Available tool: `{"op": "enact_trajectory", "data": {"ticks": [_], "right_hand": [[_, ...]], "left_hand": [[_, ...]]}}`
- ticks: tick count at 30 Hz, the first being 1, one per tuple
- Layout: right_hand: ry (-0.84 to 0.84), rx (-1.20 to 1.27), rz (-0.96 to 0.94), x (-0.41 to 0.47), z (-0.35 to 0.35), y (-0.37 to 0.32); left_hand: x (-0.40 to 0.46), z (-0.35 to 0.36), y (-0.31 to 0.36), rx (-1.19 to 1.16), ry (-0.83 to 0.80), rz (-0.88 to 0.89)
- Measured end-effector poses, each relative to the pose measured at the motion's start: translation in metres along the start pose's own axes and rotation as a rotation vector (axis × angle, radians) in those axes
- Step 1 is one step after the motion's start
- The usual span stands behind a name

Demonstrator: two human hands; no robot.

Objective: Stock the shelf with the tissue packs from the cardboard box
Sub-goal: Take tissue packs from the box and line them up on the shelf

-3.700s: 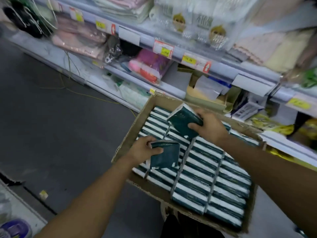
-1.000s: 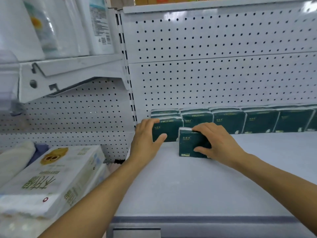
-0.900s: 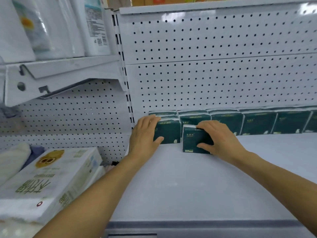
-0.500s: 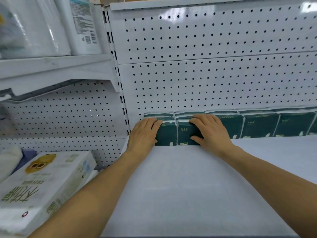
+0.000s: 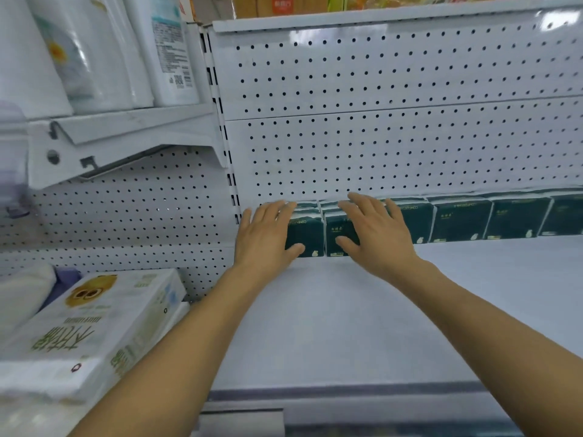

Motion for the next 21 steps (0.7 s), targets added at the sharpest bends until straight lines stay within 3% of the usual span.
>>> {"op": "enact_trajectory", "data": {"ticks": [4,10,16,21], "right_hand": [[0.155,0.097,-0.080,-0.051,-0.035,-0.051],[0.205,0.175,-0.150,-0.141,-0.048,-0.126],[0.102,0.240,-0.175,-0.241,-0.015,-0.205],[-0.067,0.291,-0.161,-0.320,0.040,-0.254]], "left_hand": [[-0.066,-0.041,-0.004,-0.121,0.083,-0.019],[-0.191,-0.075,-0.028,-0.108,0.173,-0.011],[-0.316,-0.083,-0.049,-0.065,0.129,0.019],[-0.414,-0.048,-0.080,-0.065,-0.067,-0.051]]}}
Point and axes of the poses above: each hand's wrist, its own x-axis towards the middle knuckle, its own z-axis out of the palm, y = z × x, the point moved 10 cm from there along x, towards the middle knuckle, and after that the axes turned 11 degrees about x, right-handed, at the moved point
